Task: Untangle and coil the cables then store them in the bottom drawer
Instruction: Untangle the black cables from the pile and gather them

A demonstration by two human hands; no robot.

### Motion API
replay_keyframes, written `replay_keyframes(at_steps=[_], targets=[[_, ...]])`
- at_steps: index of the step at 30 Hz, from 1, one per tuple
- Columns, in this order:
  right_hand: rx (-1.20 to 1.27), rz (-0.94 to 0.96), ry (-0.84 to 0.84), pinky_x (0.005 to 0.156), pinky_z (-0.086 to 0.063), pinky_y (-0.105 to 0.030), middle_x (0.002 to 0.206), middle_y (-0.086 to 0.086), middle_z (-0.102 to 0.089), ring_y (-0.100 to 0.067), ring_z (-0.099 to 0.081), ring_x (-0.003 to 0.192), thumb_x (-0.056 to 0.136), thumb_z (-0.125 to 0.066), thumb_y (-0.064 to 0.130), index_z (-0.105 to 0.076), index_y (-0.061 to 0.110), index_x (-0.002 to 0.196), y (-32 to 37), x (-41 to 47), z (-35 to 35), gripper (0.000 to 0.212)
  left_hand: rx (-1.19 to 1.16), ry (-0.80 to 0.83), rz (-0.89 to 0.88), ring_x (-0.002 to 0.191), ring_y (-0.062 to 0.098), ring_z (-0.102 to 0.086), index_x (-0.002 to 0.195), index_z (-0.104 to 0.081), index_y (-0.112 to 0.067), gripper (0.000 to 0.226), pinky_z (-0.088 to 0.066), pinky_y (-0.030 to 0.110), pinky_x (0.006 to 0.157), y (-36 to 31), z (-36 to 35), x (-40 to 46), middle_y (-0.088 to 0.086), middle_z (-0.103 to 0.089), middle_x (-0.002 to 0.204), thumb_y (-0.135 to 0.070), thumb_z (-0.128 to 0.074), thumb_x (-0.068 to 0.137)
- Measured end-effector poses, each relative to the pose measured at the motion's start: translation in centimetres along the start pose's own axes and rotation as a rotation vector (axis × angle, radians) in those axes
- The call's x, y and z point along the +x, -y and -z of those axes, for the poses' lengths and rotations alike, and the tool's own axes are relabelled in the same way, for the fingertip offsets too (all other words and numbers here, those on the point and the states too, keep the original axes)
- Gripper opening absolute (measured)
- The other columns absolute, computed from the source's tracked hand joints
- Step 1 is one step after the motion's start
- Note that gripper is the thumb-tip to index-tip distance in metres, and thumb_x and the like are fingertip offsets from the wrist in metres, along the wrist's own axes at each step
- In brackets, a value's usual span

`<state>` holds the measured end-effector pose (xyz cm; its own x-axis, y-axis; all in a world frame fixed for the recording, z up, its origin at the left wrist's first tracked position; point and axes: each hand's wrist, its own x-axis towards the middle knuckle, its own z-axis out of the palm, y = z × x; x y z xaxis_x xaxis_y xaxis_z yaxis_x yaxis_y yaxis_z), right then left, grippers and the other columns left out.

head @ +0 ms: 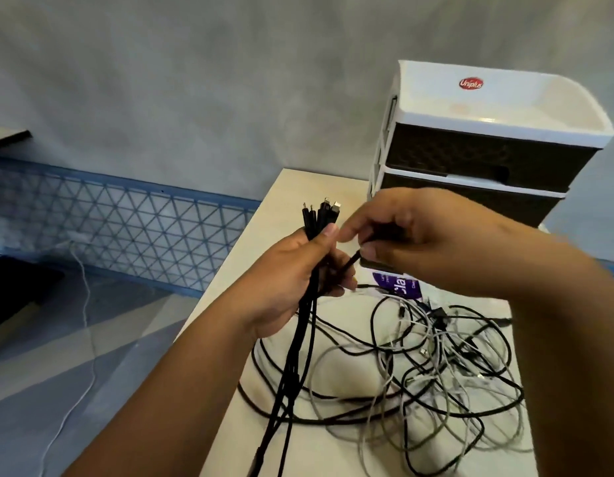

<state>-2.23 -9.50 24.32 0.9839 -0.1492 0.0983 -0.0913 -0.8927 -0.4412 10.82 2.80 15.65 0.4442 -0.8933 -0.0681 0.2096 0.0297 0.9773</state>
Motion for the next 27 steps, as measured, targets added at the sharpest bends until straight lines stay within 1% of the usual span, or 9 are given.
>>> replay_keyframes(at_steps=[5,11,13,15,18,20,23,25,27], targets=[[0.302,-0.062,-0.283,0.069,-0.057,-0.046,0.082,0.002,-0.066,-0.019,-0.066,0.070,0.080,-0.078,0.019,-0.055,0.026,0.102,-0.7,1.2,-1.7,0.033,-0.019,0.064,0.020,0.053,0.014,-0.046,0.104,-0.054,-0.015,0.027,-0.041,0.028,0.059,0.4,-0.7,-0.2,0.002,-0.054,0.065,-0.038,-0.041,0.102],[0.296,-0.061,-0.509,0.065,-0.050,-0.022,0.106,0.012,-0.064,-0.014,-0.057,0.070,0.088,-0.070,0.026,-0.054,0.028,0.119,-1.7,1.9,-4.0,0.034,-0.294,0.138,0.029,0.049,0.007,-0.022,0.089,-0.054,-0.014,0.029,-0.025,0.021,0.050,0.6,-1.0,0.0,-0.003,-0.028,0.061,-0.039,-0.045,0.099],[0.419,-0.090,-0.585,0.069,-0.051,-0.024,0.114,0.012,-0.061,-0.009,-0.058,0.075,0.092,-0.063,0.035,-0.053,0.029,0.124,-2.3,1.9,-5.3,0.035,-0.321,0.135,0.022,0.049,0.007,-0.016,0.079,-0.050,-0.018,0.030,-0.019,0.020,0.048,0.2,-1.0,0.0,-0.005,-0.022,0.060,-0.043,-0.050,0.095],[0.790,-0.144,-0.578,0.067,-0.050,-0.028,0.109,0.004,-0.064,-0.010,-0.060,0.075,0.091,-0.057,0.034,-0.056,0.024,0.120,-2.9,1.6,-7.2,0.031,-0.299,0.087,-0.002,0.047,0.006,-0.013,0.070,-0.042,-0.023,0.032,-0.014,0.019,0.045,-0.3,-0.9,0.2,-0.008,-0.020,0.056,-0.045,-0.054,0.089],[1.190,-0.265,-0.301,0.066,-0.047,-0.028,0.091,-0.005,-0.067,-0.016,-0.060,0.073,0.096,-0.047,0.007,-0.061,0.009,0.110,-3.4,1.0,-11.9,0.020,-0.345,0.025,-0.038,0.041,0.003,-0.014,0.064,-0.035,-0.026,0.035,-0.012,0.017,0.039,-1.3,-0.1,0.6,-0.011,-0.021,0.048,-0.042,-0.058,0.085],[1.039,-0.311,-0.095,0.068,-0.048,-0.032,0.089,0.000,-0.067,-0.013,-0.061,0.074,0.091,-0.045,-0.006,-0.065,0.012,0.104,-3.7,0.3,-15.3,0.029,-0.361,-0.008,-0.008,0.038,0.002,-0.013,0.060,-0.031,-0.027,0.040,-0.010,0.017,0.038,-1.7,0.6,0.8,-0.012,-0.018,0.046,-0.043,-0.058,0.085],[0.494,-0.282,0.063,0.075,-0.050,-0.029,0.101,0.011,-0.063,-0.011,-0.060,0.082,0.089,-0.055,0.008,-0.062,0.035,0.101,-4.8,-0.8,-18.5,0.030,-0.337,-0.050,0.035,0.037,0.003,-0.012,0.061,-0.024,-0.029,0.044,-0.010,0.017,0.037,-1.9,1.9,0.7,-0.011,-0.014,0.046,-0.044,-0.058,0.083],[0.284,-0.286,0.078,0.078,-0.046,-0.020,0.106,0.013,-0.057,-0.008,-0.058,0.086,0.090,-0.056,0.012,-0.062,0.031,0.109,-5.4,-1.4,-19.2,0.028,-0.327,-0.064,0.045,0.037,0.002,-0.012,0.063,-0.022,-0.029,0.044,-0.011,0.016,0.036,-1.9,2.9,0.4,-0.011,-0.013,0.046,-0.043,-0.059,0.083],[0.186,-0.279,0.103,0.078,-0.046,-0.022,0.105,0.010,-0.059,-0.009,-0.057,0.087,0.090,-0.057,0.016,-0.065,0.026,0.108,-5.5,-1.9,-19.5,0.022,-0.320,-0.067,0.043,0.036,0.002,-0.013,0.063,-0.021,-0.029,0.044,-0.011,0.016,0.035,-1.9,3.9,0.2,-0.012,-0.012,0.046,-0.042,-0.058,0.082]])
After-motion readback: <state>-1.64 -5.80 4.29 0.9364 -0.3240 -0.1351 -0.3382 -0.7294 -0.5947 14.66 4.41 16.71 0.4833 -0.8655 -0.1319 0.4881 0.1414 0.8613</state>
